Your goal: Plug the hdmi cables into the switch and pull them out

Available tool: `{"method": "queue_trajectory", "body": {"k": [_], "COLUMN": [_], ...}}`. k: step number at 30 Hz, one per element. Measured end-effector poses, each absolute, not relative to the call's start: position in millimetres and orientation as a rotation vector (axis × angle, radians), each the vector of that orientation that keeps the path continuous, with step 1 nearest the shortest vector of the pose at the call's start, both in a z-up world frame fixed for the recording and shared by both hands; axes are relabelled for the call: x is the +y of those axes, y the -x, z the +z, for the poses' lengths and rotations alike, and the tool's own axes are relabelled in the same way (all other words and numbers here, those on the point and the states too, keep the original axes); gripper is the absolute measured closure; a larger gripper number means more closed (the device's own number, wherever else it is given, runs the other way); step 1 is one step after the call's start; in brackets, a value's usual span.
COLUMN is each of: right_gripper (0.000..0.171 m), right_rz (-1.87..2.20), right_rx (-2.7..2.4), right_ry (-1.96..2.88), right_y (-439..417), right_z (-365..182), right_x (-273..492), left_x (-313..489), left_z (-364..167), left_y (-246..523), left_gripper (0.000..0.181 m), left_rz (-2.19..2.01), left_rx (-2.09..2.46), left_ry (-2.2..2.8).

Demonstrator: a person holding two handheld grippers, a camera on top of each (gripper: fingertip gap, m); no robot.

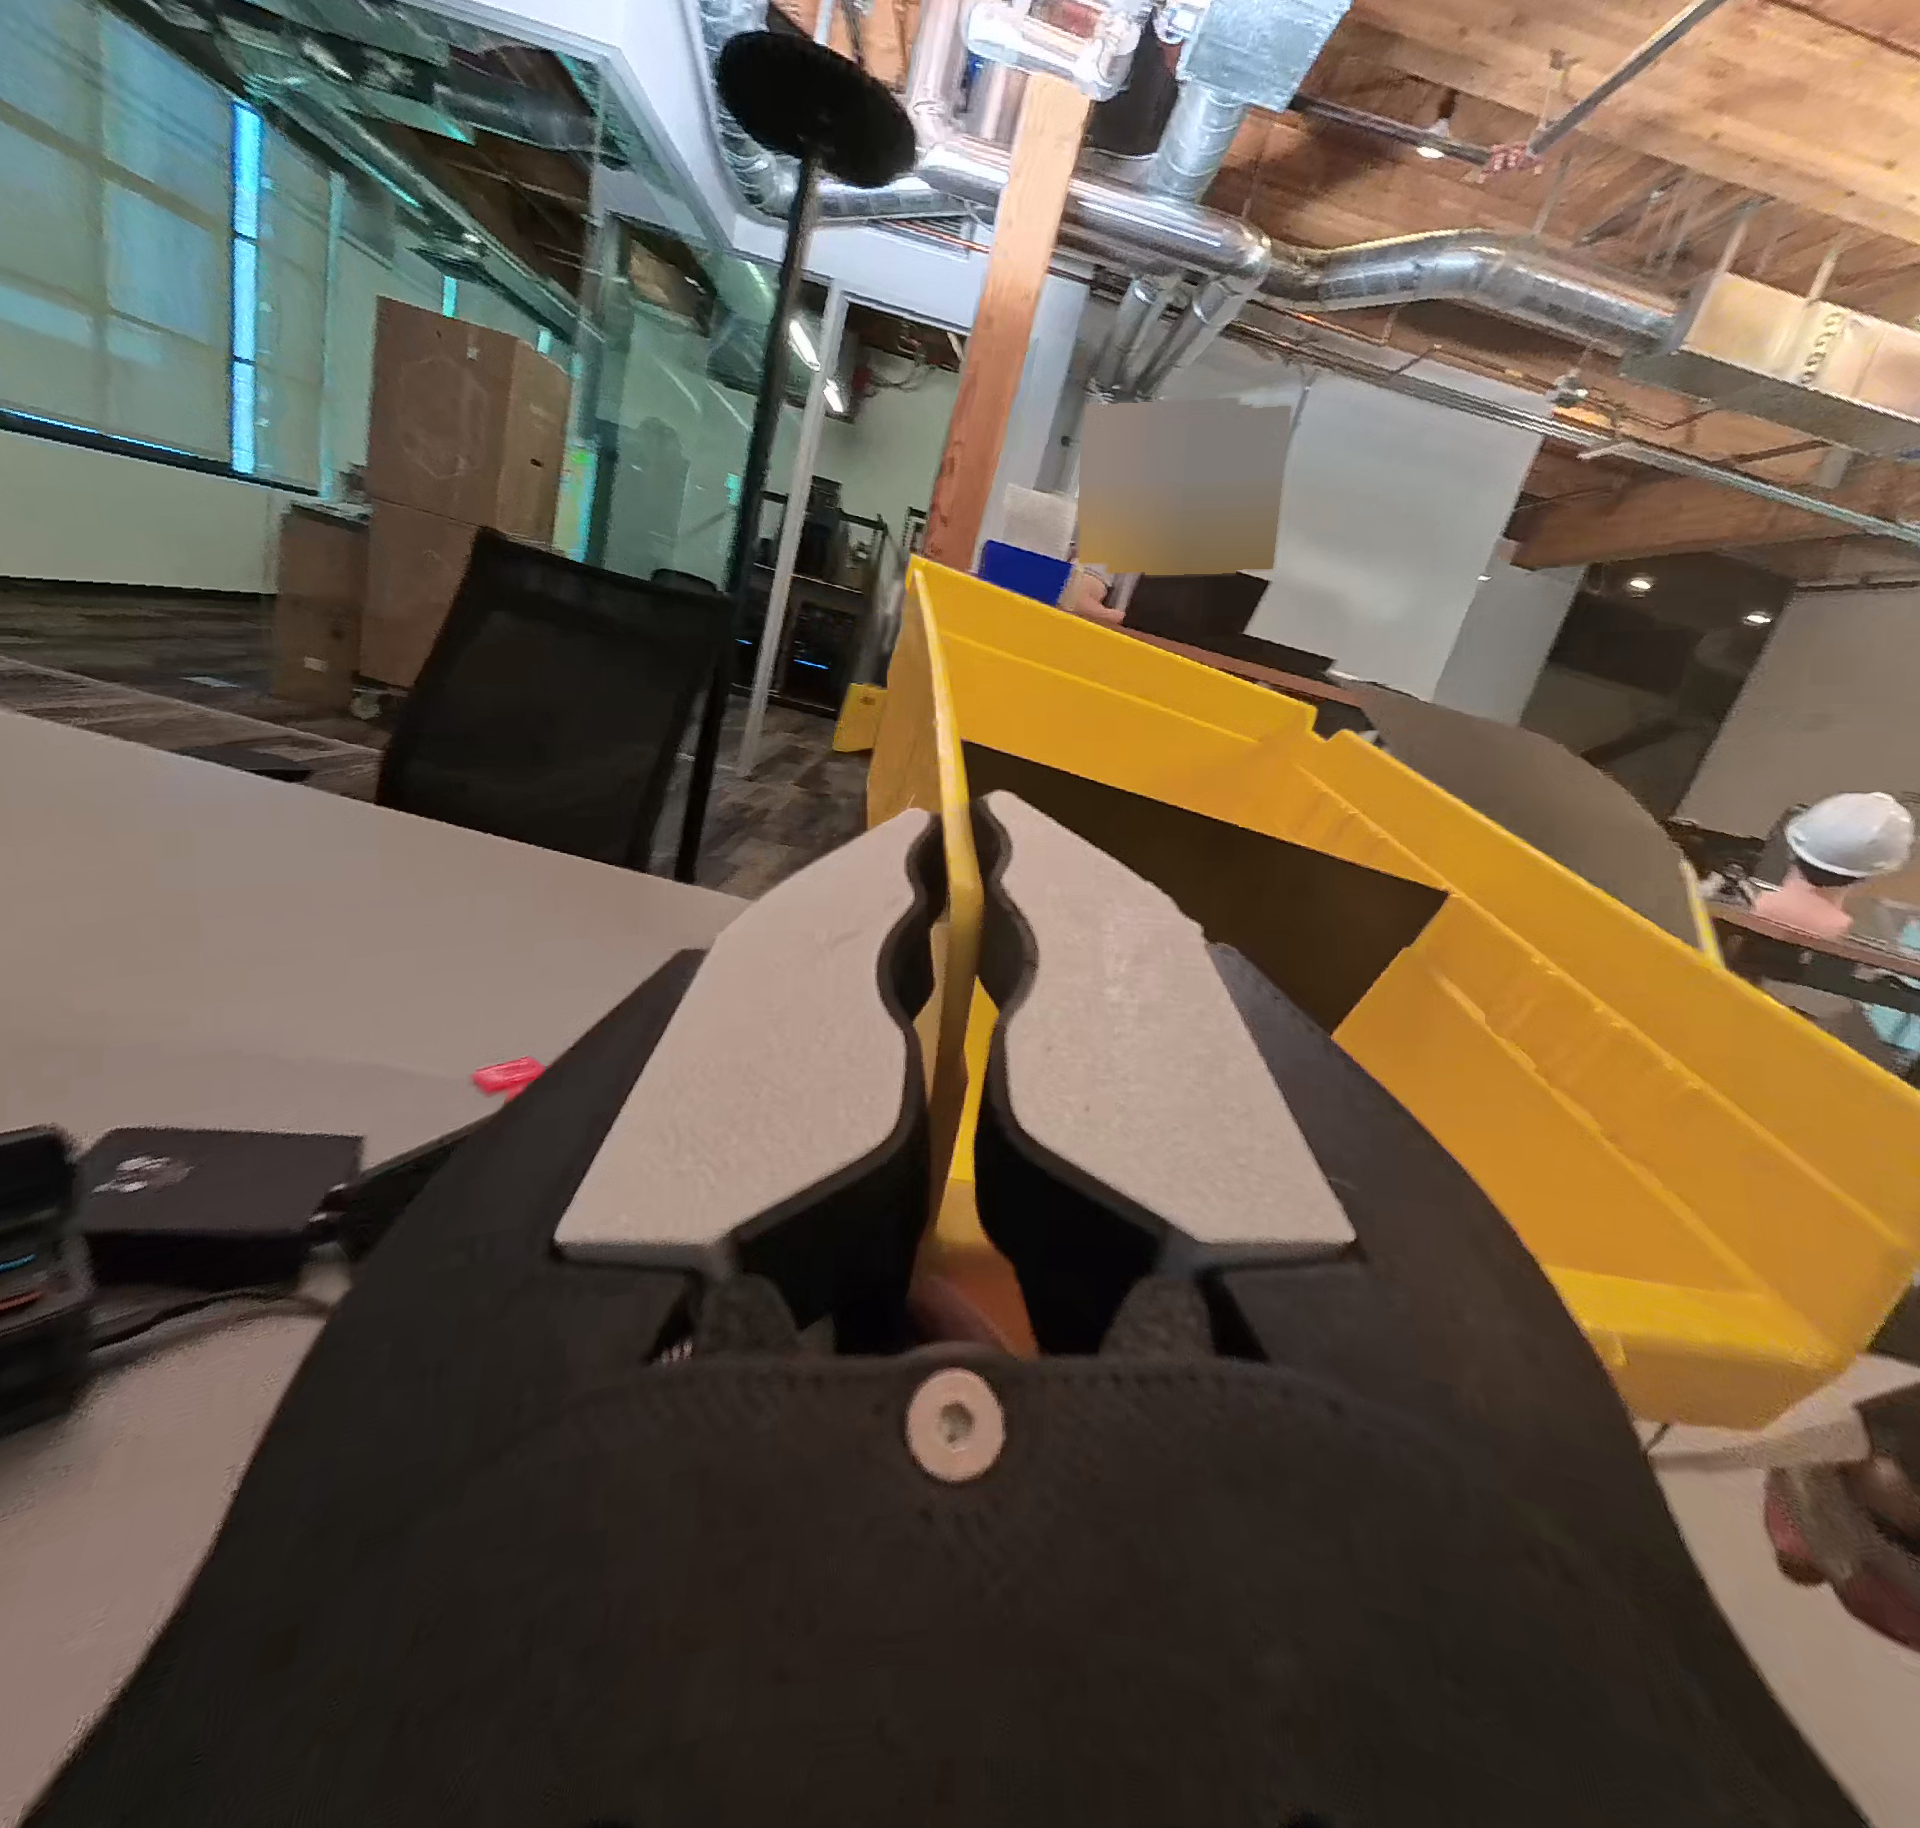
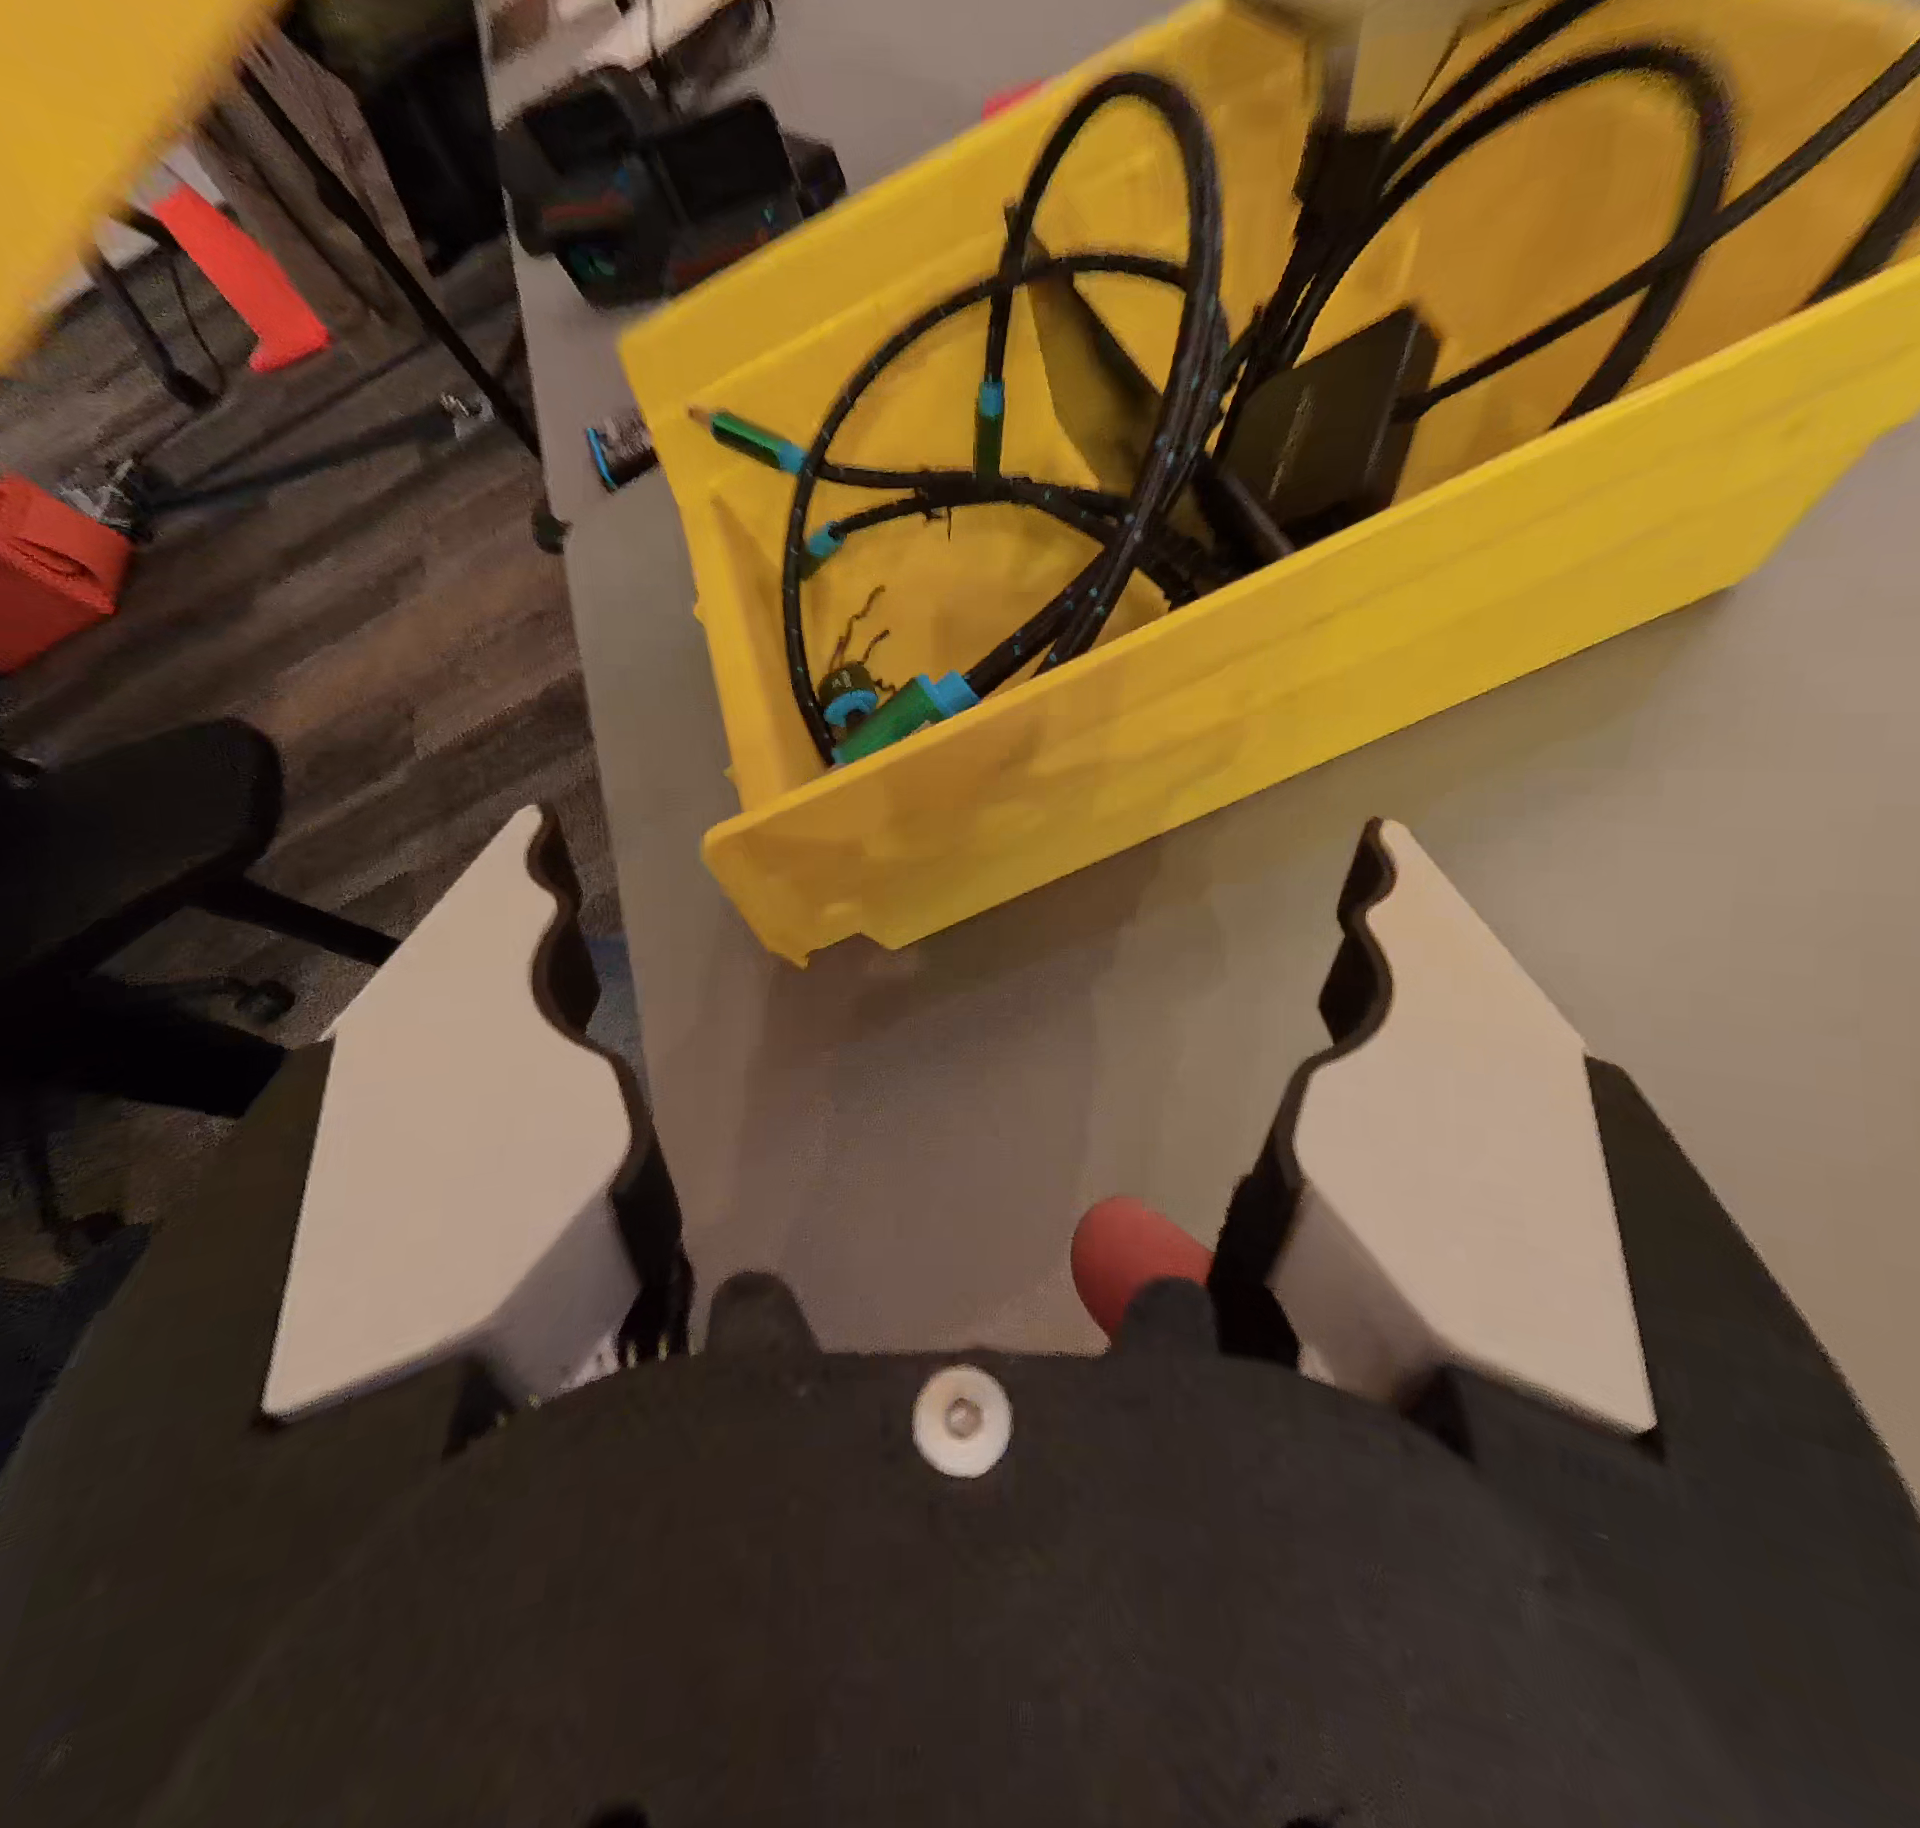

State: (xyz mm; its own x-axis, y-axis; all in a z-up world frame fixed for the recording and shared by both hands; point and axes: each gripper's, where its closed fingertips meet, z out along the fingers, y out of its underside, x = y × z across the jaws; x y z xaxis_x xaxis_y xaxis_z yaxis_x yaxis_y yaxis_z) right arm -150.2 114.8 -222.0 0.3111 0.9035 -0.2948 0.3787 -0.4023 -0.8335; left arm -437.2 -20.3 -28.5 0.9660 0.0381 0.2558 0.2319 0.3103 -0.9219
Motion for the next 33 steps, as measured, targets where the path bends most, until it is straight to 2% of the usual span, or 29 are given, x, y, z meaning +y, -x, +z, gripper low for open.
{"method": "queue_trajectory", "body": {"k": [6,9,15,16,18,23,27,33], "right_gripper": [0.035,0.041,0.032,0.039,0.040,0.028,0.043,0.045], "right_rz": [1.163,1.121,1.092,1.093,1.067,0.961,0.883,0.797], "right_rx": [-0.932,-0.831,-0.611,-0.585,-0.569,-0.470,-0.383,-0.342], "right_ry": [1.632,1.559,1.636,1.640,1.632,1.736,1.854,1.945], "right_y": [63,26,-53,-67,-88,-133,-172,-215], "right_z": [-122,-99,-118,-121,-124,-154,-186,-214], "right_x": [91,72,67,66,60,61,70,81], "left_x": [31,64,129,137,149,168,172,159], "left_z": [-19,-26,-72,-81,-99,-145,-176,-199], "left_y": [342,273,140,122,83,5,-35,-80], "left_gripper": [0.179,0.178,0.179,0.179,0.179,0.178,0.178,0.171], "left_rz": [-0.284,-0.394,-0.653,-0.674,-0.698,-0.746,-0.779,-0.786], "left_rx": [-0.129,-0.050,0.050,0.059,0.101,0.164,0.192,0.265], "left_ry": [1.279,1.320,1.445,1.464,1.520,1.630,1.696,1.748]}}
